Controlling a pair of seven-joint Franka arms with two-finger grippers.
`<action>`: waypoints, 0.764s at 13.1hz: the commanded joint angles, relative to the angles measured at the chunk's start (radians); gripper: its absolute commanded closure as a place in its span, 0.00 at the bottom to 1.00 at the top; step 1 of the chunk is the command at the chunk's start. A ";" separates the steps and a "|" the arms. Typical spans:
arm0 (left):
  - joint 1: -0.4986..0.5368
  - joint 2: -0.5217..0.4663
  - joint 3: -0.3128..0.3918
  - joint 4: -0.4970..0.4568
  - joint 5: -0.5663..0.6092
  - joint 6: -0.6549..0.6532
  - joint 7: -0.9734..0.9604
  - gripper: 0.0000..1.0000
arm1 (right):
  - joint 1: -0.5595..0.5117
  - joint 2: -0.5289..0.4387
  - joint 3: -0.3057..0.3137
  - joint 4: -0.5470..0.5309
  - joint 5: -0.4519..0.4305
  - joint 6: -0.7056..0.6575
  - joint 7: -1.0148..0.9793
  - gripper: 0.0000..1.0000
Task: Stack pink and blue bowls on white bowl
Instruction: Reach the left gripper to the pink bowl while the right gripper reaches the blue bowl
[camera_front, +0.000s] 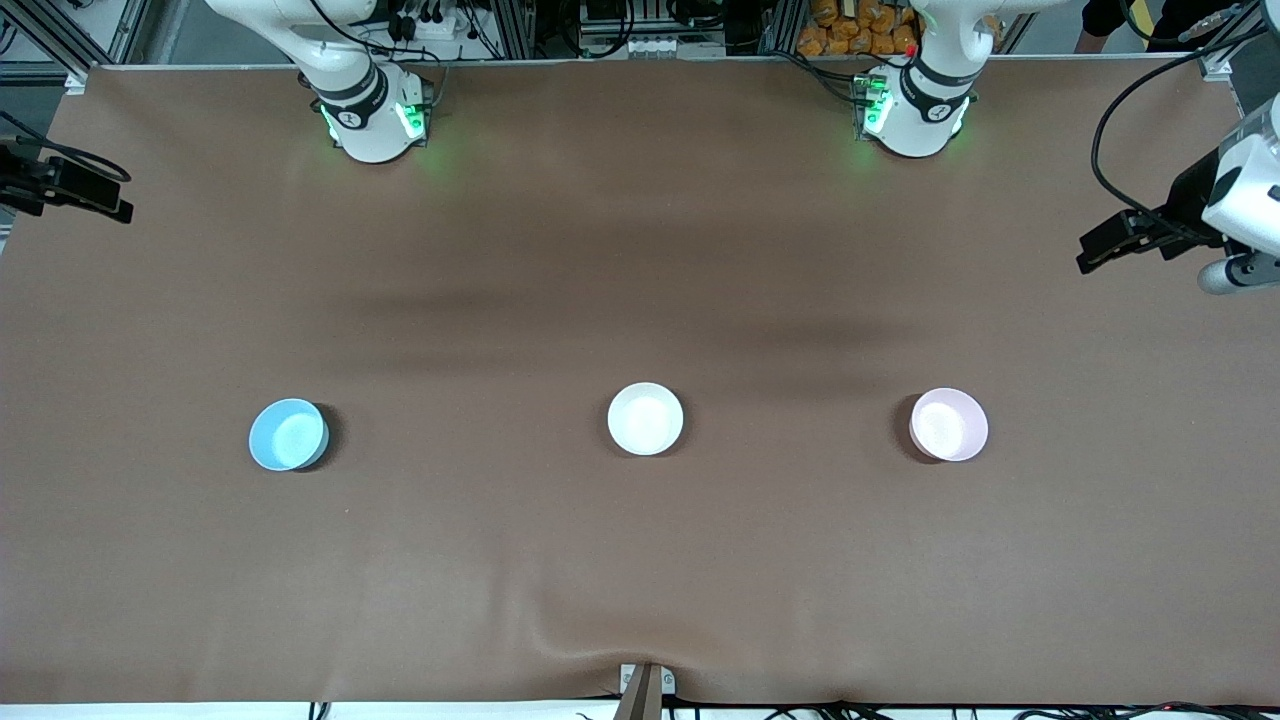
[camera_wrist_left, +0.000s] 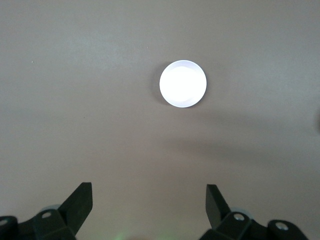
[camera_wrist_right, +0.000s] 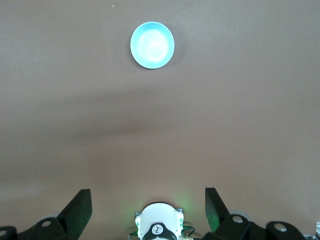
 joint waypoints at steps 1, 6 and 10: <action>0.007 -0.009 -0.003 -0.047 -0.004 0.058 0.016 0.00 | -0.029 0.002 0.025 0.016 -0.009 -0.065 0.003 0.00; 0.004 -0.009 -0.005 -0.124 -0.006 0.173 0.015 0.00 | -0.029 0.010 0.025 0.016 -0.009 -0.157 0.003 0.00; 0.004 0.014 -0.008 -0.147 -0.016 0.194 0.015 0.00 | -0.030 0.013 0.025 0.016 -0.008 -0.169 0.001 0.00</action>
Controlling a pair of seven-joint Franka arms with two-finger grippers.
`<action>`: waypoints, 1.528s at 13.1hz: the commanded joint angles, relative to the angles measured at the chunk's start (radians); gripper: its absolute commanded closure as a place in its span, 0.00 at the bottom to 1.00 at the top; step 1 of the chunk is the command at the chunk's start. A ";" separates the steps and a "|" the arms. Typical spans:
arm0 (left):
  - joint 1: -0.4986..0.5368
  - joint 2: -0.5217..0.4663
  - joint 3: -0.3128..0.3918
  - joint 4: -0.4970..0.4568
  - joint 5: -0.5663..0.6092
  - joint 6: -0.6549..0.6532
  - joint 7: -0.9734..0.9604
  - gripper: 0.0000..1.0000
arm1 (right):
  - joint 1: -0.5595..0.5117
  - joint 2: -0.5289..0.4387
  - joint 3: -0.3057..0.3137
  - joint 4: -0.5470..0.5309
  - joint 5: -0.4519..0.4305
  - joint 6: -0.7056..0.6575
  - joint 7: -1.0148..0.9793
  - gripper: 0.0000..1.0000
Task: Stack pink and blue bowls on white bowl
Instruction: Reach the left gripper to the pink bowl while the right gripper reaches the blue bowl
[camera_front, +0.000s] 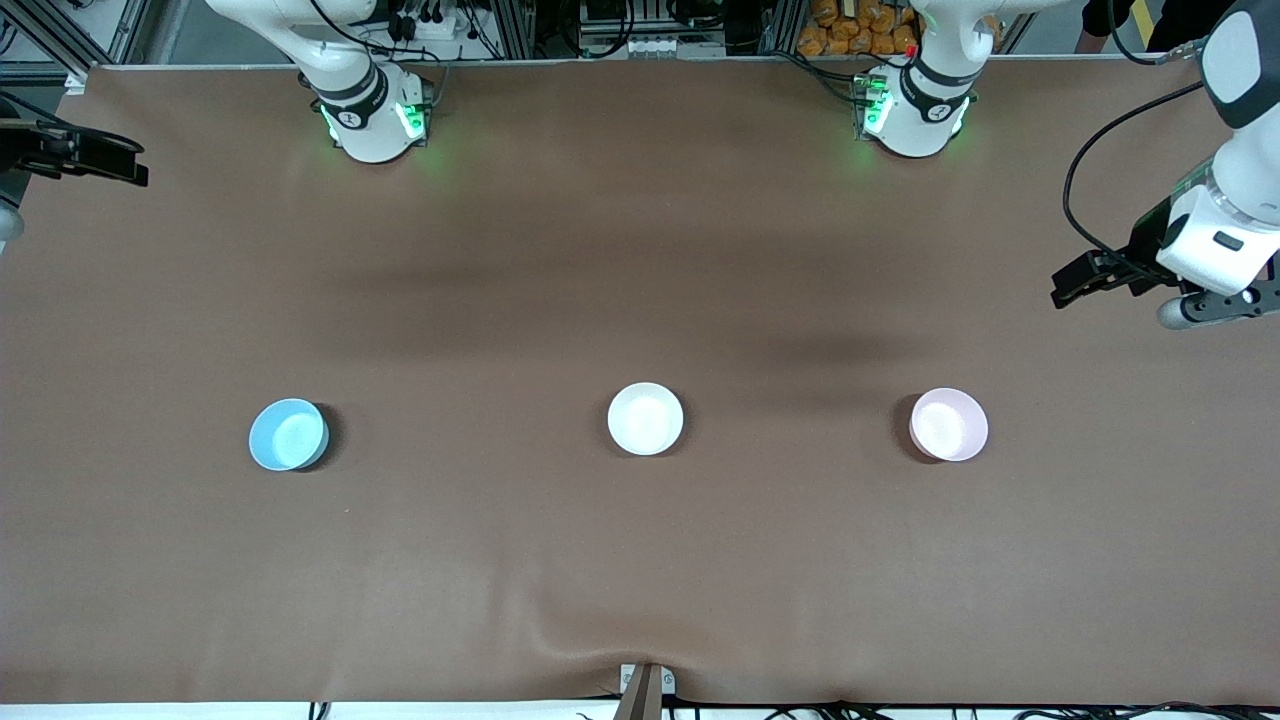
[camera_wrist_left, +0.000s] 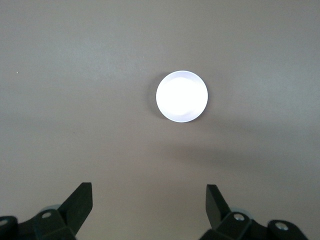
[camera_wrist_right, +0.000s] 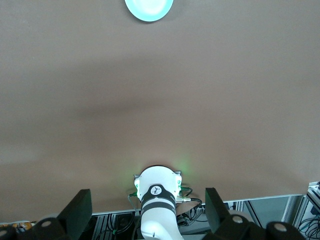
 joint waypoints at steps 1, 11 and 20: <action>0.004 0.013 -0.005 -0.017 -0.018 0.024 0.015 0.00 | -0.029 0.010 0.025 0.015 -0.008 -0.014 0.003 0.00; 0.003 0.050 -0.010 -0.134 -0.019 0.199 0.007 0.00 | -0.030 0.344 0.055 0.109 -0.009 -0.002 0.007 0.00; 0.023 0.190 -0.008 -0.298 -0.079 0.619 0.006 0.00 | -0.030 0.474 0.091 0.170 -0.008 0.044 0.009 0.00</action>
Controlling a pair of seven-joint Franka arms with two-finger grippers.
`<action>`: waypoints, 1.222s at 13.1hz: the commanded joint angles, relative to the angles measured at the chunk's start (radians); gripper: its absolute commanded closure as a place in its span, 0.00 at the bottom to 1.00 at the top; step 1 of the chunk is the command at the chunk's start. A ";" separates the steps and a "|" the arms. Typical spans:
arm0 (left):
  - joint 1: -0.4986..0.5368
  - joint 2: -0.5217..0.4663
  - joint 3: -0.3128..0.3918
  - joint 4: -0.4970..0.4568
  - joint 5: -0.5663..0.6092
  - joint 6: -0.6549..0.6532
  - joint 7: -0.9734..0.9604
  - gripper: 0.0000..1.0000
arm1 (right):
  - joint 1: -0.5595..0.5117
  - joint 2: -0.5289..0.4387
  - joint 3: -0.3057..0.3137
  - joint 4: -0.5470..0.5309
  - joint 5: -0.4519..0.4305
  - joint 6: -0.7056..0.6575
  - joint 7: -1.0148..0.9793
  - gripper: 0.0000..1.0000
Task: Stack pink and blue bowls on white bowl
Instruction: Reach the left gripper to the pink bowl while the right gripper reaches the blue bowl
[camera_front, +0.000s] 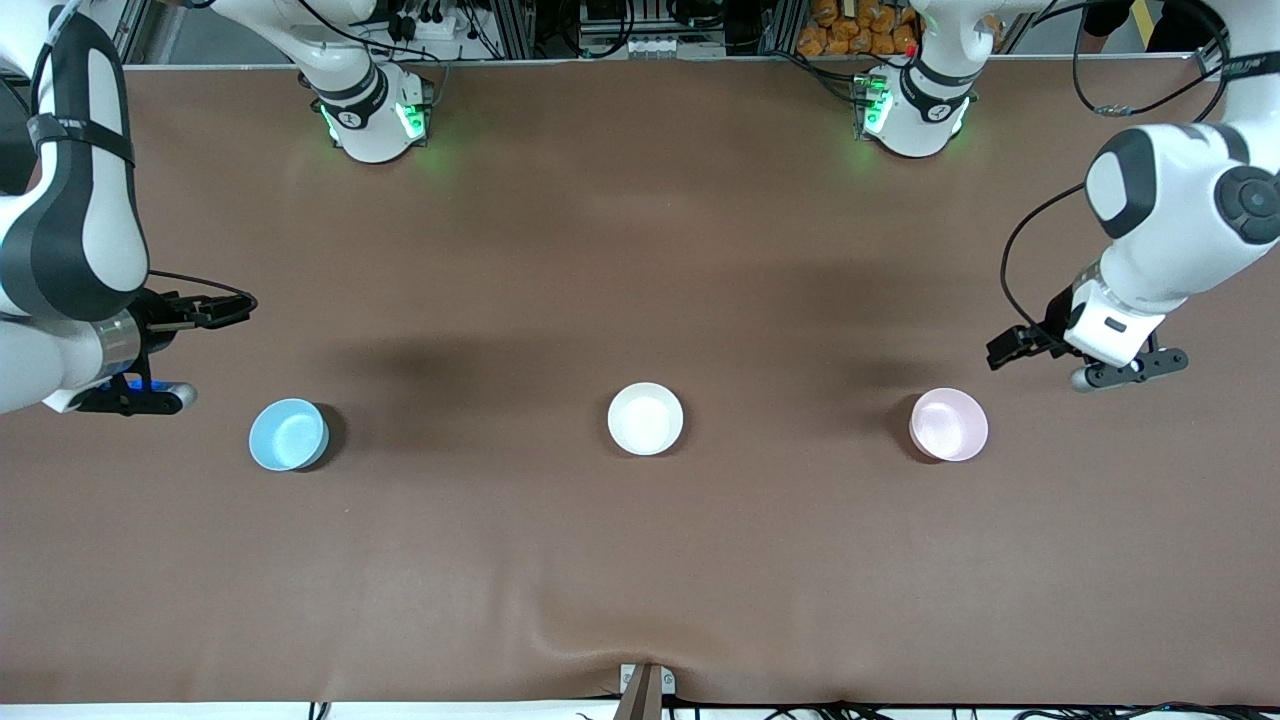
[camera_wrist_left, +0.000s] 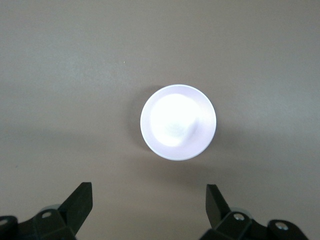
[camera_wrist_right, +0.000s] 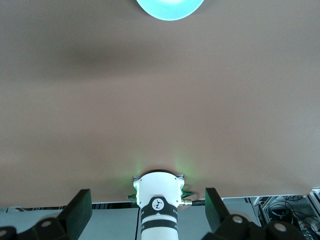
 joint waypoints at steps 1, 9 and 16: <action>0.005 0.078 -0.004 -0.040 -0.018 0.180 0.006 0.00 | -0.027 0.044 0.042 0.035 -0.008 0.004 0.009 0.00; 0.008 0.310 -0.004 -0.039 -0.017 0.485 0.017 0.04 | -0.031 0.084 0.045 0.035 0.029 0.085 0.007 0.00; 0.021 0.365 -0.004 -0.031 -0.017 0.500 0.018 1.00 | -0.038 0.082 0.045 0.035 0.032 0.199 0.006 0.00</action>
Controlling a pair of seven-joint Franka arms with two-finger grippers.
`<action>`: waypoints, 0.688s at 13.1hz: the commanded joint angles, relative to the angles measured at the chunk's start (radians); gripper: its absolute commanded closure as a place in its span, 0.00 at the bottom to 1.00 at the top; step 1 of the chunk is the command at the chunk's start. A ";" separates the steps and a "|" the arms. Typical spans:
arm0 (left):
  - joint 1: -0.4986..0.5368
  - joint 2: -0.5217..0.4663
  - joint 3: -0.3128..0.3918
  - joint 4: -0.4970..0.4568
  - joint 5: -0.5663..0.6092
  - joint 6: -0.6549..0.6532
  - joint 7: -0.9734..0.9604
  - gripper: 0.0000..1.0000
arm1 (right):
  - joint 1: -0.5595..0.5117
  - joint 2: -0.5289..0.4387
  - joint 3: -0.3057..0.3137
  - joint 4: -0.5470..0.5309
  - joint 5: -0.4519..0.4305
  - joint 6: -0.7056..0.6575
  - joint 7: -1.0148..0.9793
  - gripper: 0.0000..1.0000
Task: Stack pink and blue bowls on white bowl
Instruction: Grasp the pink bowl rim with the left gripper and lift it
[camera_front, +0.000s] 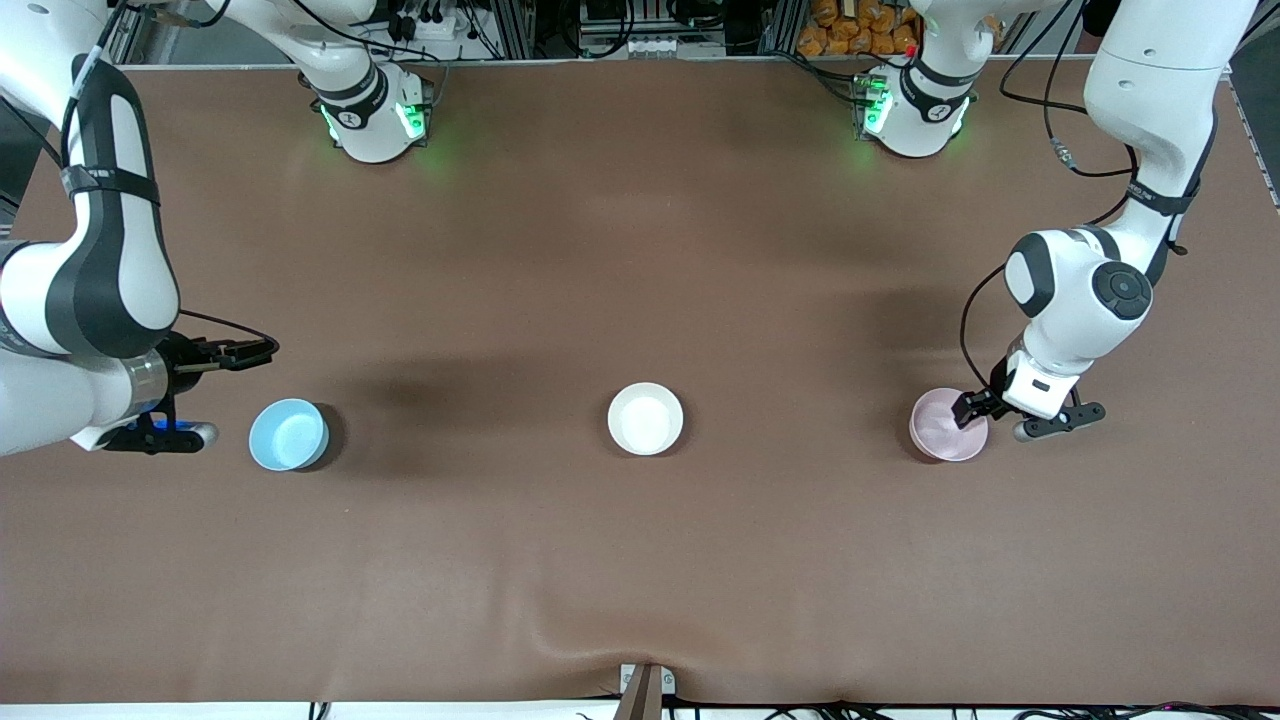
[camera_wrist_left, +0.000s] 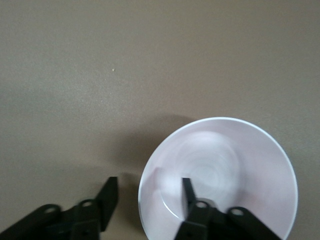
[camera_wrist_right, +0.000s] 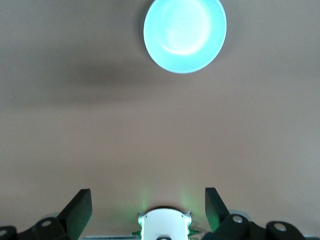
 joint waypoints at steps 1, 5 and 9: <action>0.000 0.019 -0.005 0.017 -0.016 0.011 0.018 1.00 | -0.026 0.012 0.024 0.028 0.014 0.034 0.006 0.00; -0.003 -0.009 -0.037 0.018 -0.016 -0.004 0.012 1.00 | -0.026 0.033 0.025 0.027 0.019 0.091 0.007 0.00; 0.003 -0.113 -0.112 0.096 -0.016 -0.253 -0.006 1.00 | -0.026 0.054 0.025 0.027 0.037 0.117 0.007 0.00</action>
